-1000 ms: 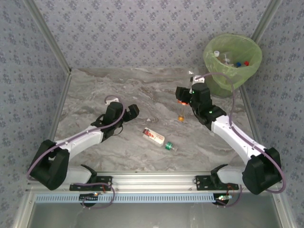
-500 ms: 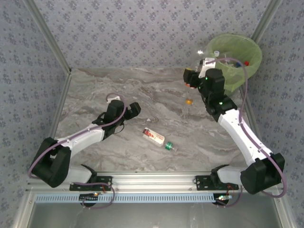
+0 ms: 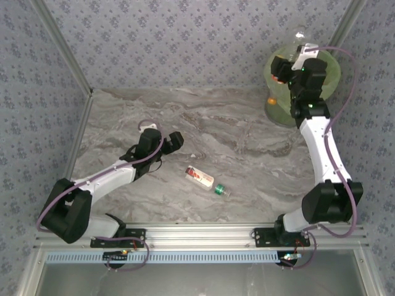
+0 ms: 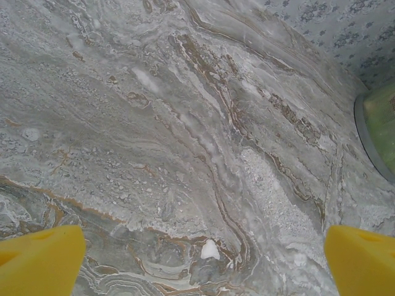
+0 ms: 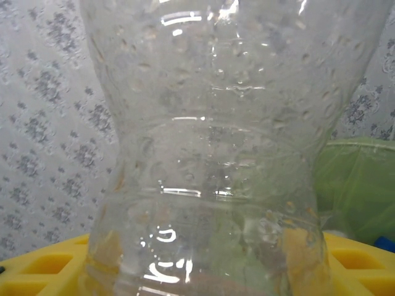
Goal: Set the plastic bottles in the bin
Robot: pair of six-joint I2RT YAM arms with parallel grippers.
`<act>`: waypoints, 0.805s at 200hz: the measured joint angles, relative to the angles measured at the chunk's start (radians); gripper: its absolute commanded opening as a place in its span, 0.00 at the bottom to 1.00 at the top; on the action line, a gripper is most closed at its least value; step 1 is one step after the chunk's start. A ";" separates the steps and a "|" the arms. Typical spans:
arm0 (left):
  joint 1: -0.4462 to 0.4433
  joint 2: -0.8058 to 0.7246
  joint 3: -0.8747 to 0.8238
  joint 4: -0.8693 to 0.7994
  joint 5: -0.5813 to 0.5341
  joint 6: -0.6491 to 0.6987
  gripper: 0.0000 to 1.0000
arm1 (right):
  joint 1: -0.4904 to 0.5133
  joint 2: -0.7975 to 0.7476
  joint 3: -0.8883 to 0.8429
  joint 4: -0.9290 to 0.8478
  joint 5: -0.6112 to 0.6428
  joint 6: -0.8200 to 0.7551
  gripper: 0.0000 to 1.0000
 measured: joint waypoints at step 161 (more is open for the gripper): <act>0.000 0.013 0.017 -0.008 0.000 0.008 0.99 | -0.066 0.313 0.404 0.013 0.166 -0.351 0.36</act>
